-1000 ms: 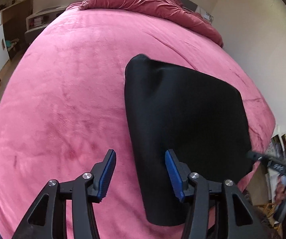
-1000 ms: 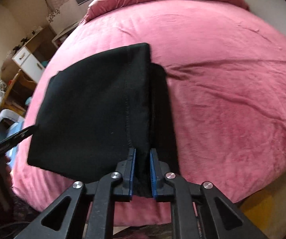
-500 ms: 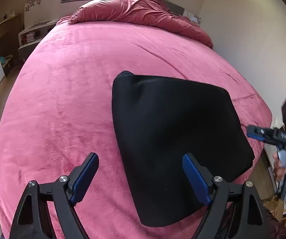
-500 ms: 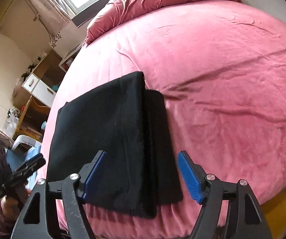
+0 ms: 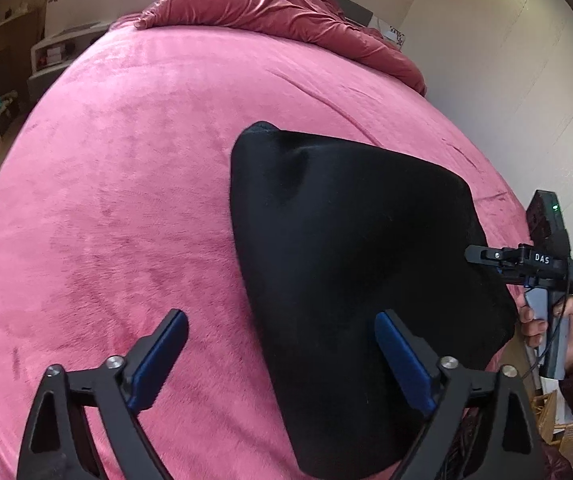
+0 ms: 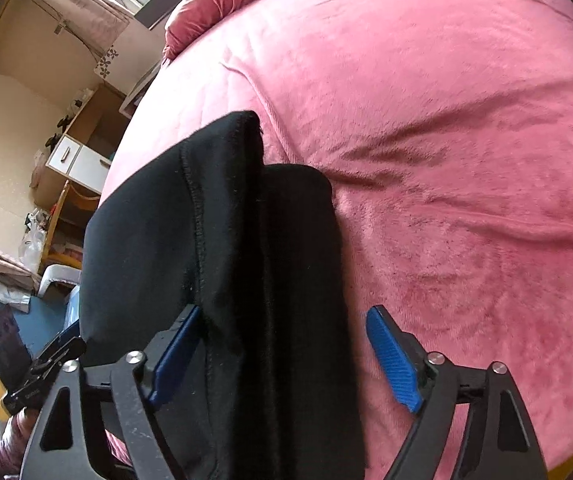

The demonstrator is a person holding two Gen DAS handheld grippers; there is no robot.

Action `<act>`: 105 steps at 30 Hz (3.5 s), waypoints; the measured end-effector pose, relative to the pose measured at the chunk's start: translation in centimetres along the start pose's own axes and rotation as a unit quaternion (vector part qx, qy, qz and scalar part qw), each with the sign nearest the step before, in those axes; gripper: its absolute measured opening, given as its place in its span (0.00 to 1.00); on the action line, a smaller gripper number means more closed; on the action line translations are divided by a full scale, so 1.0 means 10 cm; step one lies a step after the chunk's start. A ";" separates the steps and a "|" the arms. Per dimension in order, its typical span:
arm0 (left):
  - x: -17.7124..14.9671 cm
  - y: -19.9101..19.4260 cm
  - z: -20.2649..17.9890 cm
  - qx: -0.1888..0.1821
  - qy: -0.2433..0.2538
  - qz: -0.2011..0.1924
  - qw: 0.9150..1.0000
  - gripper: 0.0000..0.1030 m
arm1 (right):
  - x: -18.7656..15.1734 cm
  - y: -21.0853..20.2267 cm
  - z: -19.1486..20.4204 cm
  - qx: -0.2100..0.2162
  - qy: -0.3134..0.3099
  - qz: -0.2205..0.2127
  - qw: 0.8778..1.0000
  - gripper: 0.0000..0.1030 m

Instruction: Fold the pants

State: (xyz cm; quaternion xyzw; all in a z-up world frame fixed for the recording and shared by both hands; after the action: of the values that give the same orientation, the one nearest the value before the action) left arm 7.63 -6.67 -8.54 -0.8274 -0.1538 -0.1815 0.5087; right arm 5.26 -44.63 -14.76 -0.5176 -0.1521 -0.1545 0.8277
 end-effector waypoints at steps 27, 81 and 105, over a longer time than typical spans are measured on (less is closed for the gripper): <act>0.05 0.48 -0.04 -0.163 -0.088 0.113 0.976 0.51 | 0.07 0.36 -0.16 0.102 -0.033 0.015 0.994 0.56; 1.96 0.33 0.84 -0.019 -0.040 -0.044 0.998 0.47 | 2.18 1.34 1.42 0.076 -0.157 -0.005 0.985 0.43; 1.75 0.30 1.01 0.087 -0.081 -0.074 0.990 0.68 | 2.15 1.30 1.43 -0.030 -0.179 -0.009 0.983 0.65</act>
State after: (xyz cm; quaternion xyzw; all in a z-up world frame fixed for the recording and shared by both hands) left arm 25.91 2.26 -7.14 -0.7782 -0.2707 -0.1367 0.5499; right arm 28.75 -28.40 -10.48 -0.5601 -0.2981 -0.0710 0.7697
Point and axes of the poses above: each gripper's, at about its wrist camera, not at the fingertips, and y roughly the way its jaws point, z to its left, x to its top, the point moved 3 cm from there along y, roughly the way its jaws point, and after that the axes turned 12 degrees about -y, right-handed, at the moved point
